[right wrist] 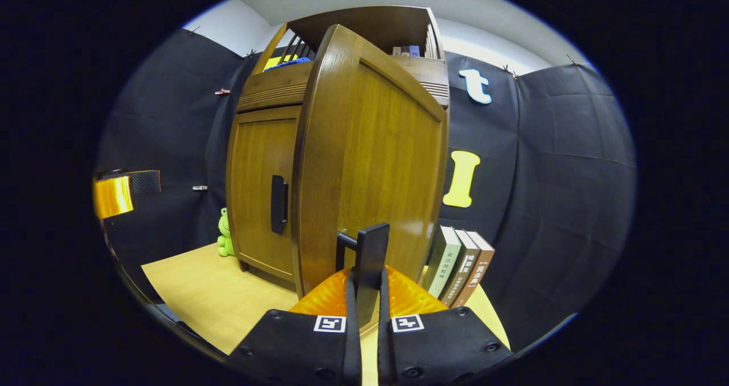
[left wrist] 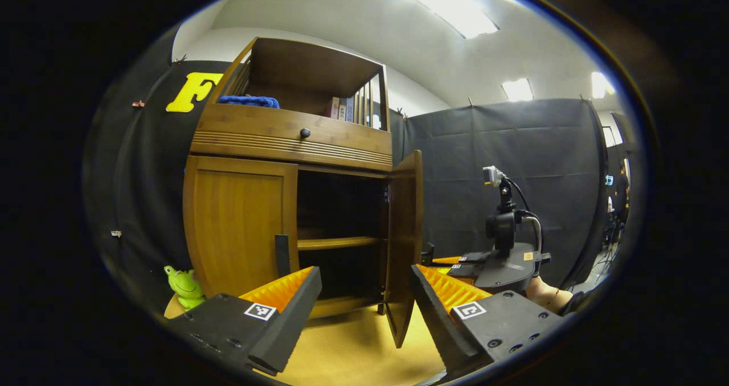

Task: Open the right door of the double-door shoe cabinet with the right hand, and open the left door with the left hand.

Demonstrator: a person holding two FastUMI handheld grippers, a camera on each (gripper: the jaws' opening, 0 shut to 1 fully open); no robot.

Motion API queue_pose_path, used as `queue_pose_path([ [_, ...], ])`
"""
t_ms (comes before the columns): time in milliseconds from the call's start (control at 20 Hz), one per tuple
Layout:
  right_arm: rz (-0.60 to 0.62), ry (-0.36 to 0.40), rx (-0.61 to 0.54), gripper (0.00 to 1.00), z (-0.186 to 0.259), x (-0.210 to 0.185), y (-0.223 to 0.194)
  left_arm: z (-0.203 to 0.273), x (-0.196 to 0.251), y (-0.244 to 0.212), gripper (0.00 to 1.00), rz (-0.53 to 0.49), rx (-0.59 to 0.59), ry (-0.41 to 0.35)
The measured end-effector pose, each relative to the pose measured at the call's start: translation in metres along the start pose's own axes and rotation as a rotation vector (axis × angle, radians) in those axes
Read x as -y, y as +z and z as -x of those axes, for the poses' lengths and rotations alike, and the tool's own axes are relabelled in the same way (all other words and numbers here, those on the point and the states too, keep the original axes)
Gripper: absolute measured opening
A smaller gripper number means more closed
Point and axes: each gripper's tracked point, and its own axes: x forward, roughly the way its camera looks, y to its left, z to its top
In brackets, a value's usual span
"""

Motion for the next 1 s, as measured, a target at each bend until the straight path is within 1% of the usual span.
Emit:
queue_pose_path([
  [250,0.023,-0.091,-0.004,0.14,0.013,0.033,-0.004,-0.014,0.014,-0.006,0.97,-0.007,-0.006,-0.033],
  [500,0.030,-0.145,-0.010,0.14,0.020,0.063,-0.006,-0.033,0.030,-0.009,0.97,-0.002,-0.010,-0.066],
  [650,0.008,-0.151,-0.014,0.12,0.025,0.072,-0.009,-0.043,0.039,-0.015,0.97,-0.002,-0.017,-0.086],
  [750,-0.011,-0.149,-0.019,0.18,0.029,0.079,-0.011,-0.050,0.044,-0.018,0.97,0.002,-0.021,-0.099],
  [800,-0.016,-0.150,-0.020,0.01,0.030,0.082,-0.011,-0.054,0.046,-0.018,0.97,0.005,-0.022,-0.106],
  [850,-0.024,-0.150,-0.021,0.09,0.031,0.086,-0.011,-0.057,0.048,-0.019,0.97,0.008,-0.021,-0.110],
  [1000,-0.042,-0.156,-0.031,0.08,0.037,0.095,-0.015,-0.067,0.047,-0.023,0.97,0.015,-0.018,-0.118],
])
